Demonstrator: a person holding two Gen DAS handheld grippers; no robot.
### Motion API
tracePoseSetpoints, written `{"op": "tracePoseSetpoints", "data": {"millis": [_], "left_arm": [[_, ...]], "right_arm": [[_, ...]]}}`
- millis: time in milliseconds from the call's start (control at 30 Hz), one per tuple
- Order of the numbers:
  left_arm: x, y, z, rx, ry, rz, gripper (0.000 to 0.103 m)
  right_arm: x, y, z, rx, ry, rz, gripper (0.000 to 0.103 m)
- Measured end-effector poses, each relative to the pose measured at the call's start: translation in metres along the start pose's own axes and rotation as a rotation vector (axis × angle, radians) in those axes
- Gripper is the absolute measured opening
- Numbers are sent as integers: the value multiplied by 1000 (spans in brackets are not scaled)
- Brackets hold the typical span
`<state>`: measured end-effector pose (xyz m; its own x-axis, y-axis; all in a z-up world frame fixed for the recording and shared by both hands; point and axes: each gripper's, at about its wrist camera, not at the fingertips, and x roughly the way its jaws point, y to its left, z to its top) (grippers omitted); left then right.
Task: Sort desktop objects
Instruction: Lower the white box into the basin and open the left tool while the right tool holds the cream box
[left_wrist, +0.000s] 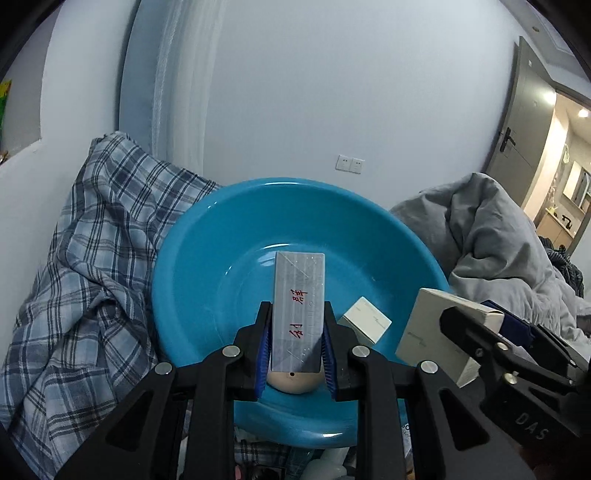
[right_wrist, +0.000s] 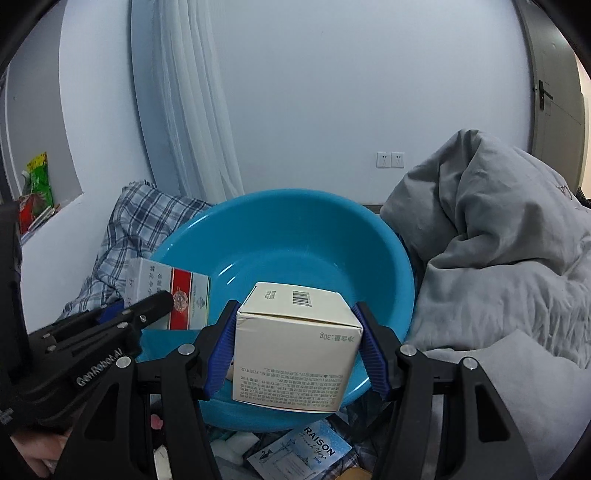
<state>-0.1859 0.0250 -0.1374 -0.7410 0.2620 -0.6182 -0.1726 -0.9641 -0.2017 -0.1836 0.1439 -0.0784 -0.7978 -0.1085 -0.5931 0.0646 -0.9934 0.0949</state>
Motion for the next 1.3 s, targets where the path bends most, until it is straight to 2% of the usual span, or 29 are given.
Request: {"op": "tracePoseSetpoints", "data": {"millis": [333,967,1200,1267,1300], "left_arm": [[5,-7,-1,23,22,24,26],[7,-8,-1,20,57,-16,26],[6,-5,0,13,54,-5,26],[6,-5,0,15,54,3,27],[6,-5,0,19,51,5,31]], "right_arm": [[2,4,-3,0,10,4,59],[7,5,-6,-3,33,4,59],[8,4,-5,-2,34,1,59],[8,3,-5,-3,35,1,59],[8,3,-5,-3,35,1,59]]}}
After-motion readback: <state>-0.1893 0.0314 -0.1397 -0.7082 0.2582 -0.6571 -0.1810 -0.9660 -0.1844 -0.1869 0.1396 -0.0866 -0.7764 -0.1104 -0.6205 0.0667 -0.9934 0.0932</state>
